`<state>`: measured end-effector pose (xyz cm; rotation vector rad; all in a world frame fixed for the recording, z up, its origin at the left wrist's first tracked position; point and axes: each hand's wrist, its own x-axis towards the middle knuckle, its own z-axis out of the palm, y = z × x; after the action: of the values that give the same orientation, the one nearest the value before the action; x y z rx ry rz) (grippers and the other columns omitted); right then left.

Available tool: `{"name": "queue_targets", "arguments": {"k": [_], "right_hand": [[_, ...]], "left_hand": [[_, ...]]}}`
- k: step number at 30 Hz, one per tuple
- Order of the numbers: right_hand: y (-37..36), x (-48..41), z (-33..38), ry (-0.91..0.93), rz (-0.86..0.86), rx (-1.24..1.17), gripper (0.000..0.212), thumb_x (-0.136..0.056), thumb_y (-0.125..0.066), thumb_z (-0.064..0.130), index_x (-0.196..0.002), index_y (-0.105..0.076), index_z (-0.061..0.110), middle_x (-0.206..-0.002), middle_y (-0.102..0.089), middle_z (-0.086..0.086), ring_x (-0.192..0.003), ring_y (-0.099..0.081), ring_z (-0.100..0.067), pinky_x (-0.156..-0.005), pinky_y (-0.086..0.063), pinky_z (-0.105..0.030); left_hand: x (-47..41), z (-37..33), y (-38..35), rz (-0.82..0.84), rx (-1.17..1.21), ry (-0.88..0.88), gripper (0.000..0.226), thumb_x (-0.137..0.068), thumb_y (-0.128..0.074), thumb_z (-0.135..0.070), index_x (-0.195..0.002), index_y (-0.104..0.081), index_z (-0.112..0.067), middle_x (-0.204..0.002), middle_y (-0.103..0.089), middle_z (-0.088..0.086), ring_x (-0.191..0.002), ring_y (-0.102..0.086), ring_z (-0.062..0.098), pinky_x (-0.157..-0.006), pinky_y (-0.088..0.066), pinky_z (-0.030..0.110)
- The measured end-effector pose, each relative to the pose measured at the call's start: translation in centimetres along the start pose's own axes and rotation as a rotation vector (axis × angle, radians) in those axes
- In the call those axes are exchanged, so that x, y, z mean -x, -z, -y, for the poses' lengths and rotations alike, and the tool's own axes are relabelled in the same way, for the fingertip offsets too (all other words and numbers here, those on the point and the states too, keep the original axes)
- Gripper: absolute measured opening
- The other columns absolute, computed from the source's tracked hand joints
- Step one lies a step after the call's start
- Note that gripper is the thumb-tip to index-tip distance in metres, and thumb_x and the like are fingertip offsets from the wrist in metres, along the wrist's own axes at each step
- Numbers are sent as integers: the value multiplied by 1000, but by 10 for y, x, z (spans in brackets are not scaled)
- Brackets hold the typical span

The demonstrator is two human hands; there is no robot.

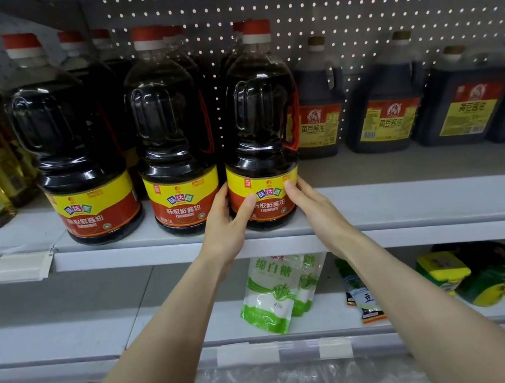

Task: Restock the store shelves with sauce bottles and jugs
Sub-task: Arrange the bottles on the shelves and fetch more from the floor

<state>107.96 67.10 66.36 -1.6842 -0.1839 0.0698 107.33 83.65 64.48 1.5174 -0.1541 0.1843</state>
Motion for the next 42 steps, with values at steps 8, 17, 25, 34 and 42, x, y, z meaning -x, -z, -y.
{"name": "queue_targets", "arguments": {"k": [8, 17, 25, 34, 42], "right_hand": [[2, -6, -2, -4, 56, -28, 61, -90, -48, 54, -147, -32, 37, -139, -49, 15, -128, -45, -6, -112, -34, -32], [1, -6, -4, 1, 46, -18, 58, -94, -45, 52, -149, -30, 36, -140, -48, 14, -128, -44, -5, -108, -35, -29], [-3, -3, -2, 14, 10, -9, 55, -98, -42, 48, -149, -28, 34, -131, -48, 17, -114, -47, 2, -89, -38, -16], [-3, 27, 9, 23, -183, -47, 50, -96, -53, 37, -140, -48, 13, -131, -56, 4, -117, -53, -7, -91, -44, -21], [12, 85, -17, -12, -320, 52, 20, -94, -59, 32, -108, -63, 19, -105, -65, 4, -100, -63, -12, -93, -52, -35]], "left_hand": [[2, -1, -3, -64, -4, -1, 57, -90, -63, -27, -142, -41, -19, -133, -55, -7, -118, -53, 0, -92, -45, 17], [2, -2, -3, -46, -36, 5, 60, -91, -62, -30, -145, -38, -19, -137, -53, -7, -121, -51, 1, -94, -45, 17], [4, -4, -3, -55, -68, 22, 61, -91, -61, -29, -145, -37, -17, -138, -52, -6, -123, -51, 4, -98, -44, 20], [31, -21, -4, -144, -219, 33, 55, -92, -62, -28, -139, -45, -7, -137, -53, 3, -123, -49, 12, -97, -41, 23], [91, -5, -18, -71, -326, 88, 47, -91, -63, -33, -132, -52, -13, -130, -56, -2, -116, -55, 13, -93, -44, 26]]}}
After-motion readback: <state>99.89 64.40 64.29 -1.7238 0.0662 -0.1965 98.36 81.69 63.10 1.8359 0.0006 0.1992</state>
